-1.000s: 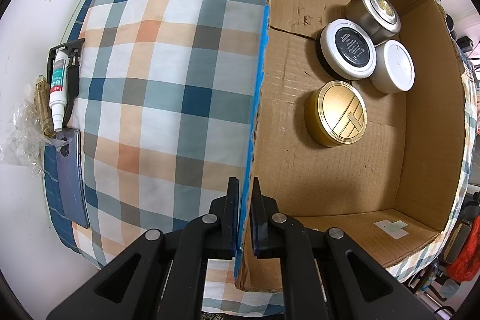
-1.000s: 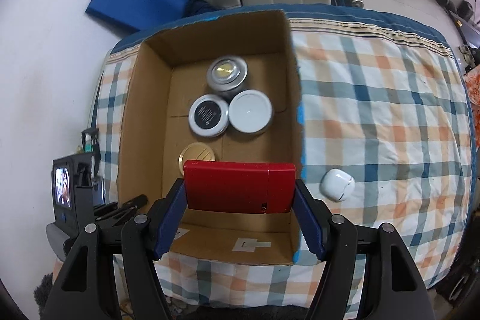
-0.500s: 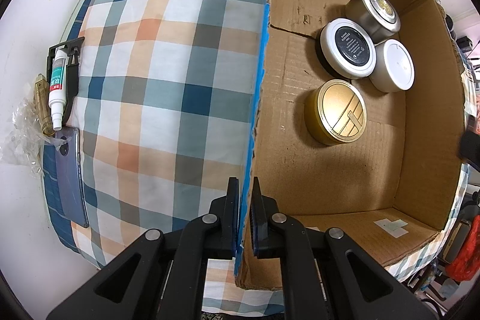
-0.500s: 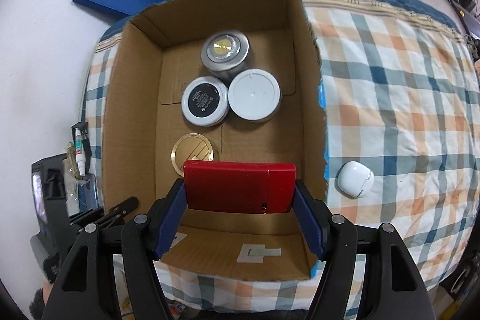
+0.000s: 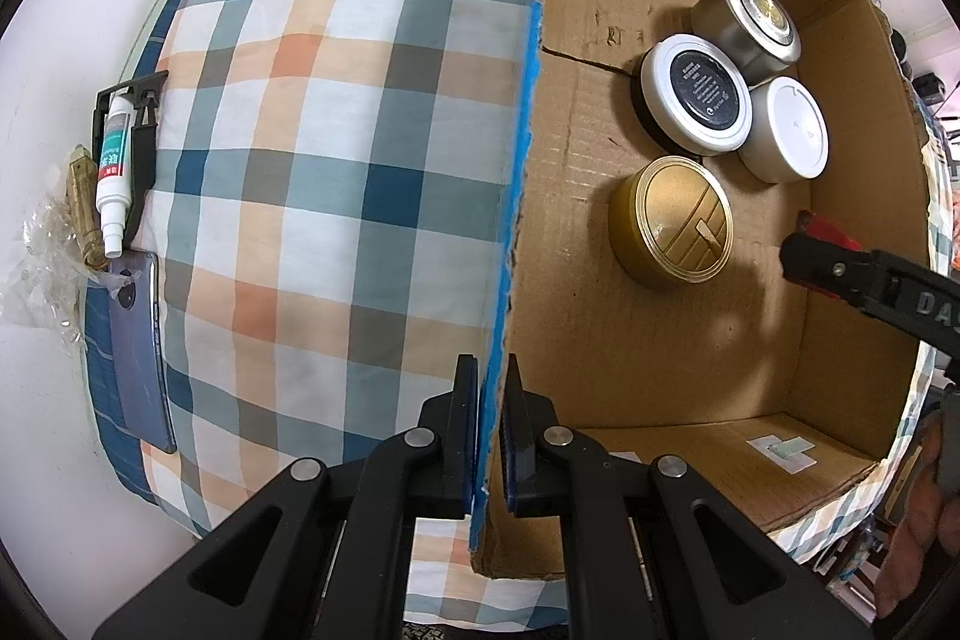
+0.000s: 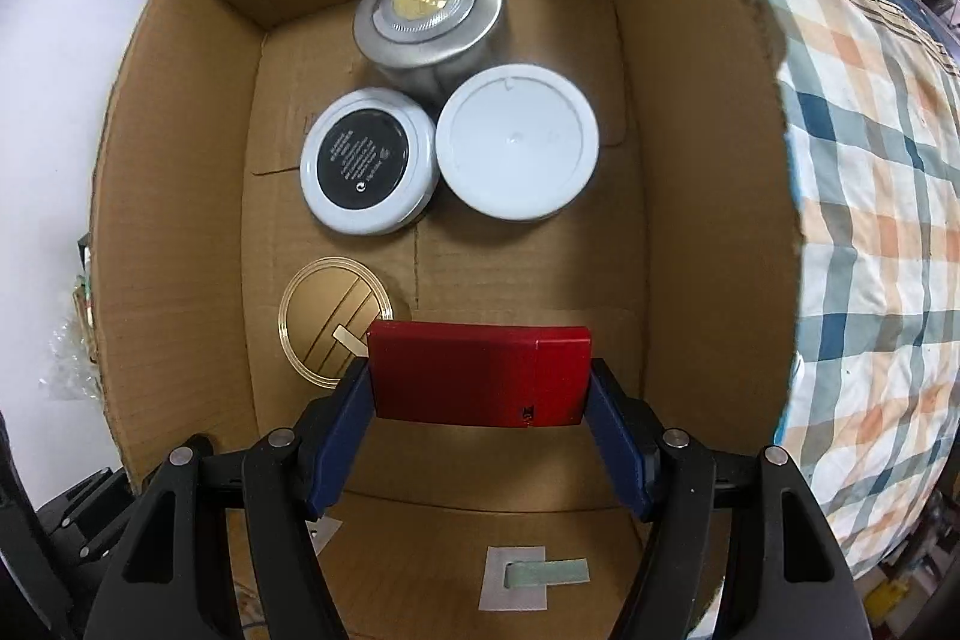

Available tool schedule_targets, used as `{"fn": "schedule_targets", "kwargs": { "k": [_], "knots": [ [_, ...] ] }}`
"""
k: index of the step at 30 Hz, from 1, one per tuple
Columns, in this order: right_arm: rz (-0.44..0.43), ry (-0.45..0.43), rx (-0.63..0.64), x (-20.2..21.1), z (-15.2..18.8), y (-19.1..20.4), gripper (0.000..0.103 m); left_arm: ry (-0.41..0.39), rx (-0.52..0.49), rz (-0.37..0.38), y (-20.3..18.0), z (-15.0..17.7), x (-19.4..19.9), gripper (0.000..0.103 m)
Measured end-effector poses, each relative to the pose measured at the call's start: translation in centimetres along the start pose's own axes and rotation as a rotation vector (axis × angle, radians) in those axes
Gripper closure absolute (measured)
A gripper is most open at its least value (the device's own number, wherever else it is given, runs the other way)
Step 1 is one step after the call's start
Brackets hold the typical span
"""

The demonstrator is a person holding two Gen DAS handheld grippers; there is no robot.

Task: Organize rigid objects
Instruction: 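Place the red box beside the gold tin and open the right tool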

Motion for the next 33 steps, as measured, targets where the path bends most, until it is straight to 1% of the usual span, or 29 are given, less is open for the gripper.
{"fn": "schedule_targets", "kwargs": {
  "k": [10,13,15,16,24,27,33],
  "knots": [
    [0.052,0.039,0.014,-1.2,-0.8,0.6,0.03,0.005,0.001,0.005,0.4,0.4,-0.3,0.099],
    [0.046,0.032,0.012,-0.8,-1.0,0.7,0.023,0.006,-0.001,0.001,0.4,0.5,-0.5,0.099],
    [0.061,0.014,0.017,-0.2,-1.1,0.8,0.007,0.007,-0.003,0.0,0.4,0.5,-0.6,0.099],
    [0.06,0.0,0.015,0.3,-1.0,0.9,0.005,0.007,-0.003,-0.001,0.3,0.5,-0.6,0.099],
    [0.079,-0.097,0.039,4.3,0.2,1.4,0.004,0.007,-0.005,-0.003,0.0,0.5,-0.9,0.099],
    [0.066,-0.119,0.04,6.2,0.5,1.1,0.004,0.007,-0.006,-0.004,-0.1,0.6,-0.9,0.099],
    [0.025,-0.148,0.026,9.5,2.1,0.5,0.004,0.004,-0.005,-0.006,-0.1,0.7,-0.8,0.099]
  ]
}}
Point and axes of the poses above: each gripper's, at about its wrist camera, not at the fingertips, and x roughly against the way its jaws point, y to its left, z to its underside, the point moved 1 cm from there along -x, roughly the way its jaws point, and after that the axes turned 5 degrees about z, right-handed, at the moved point
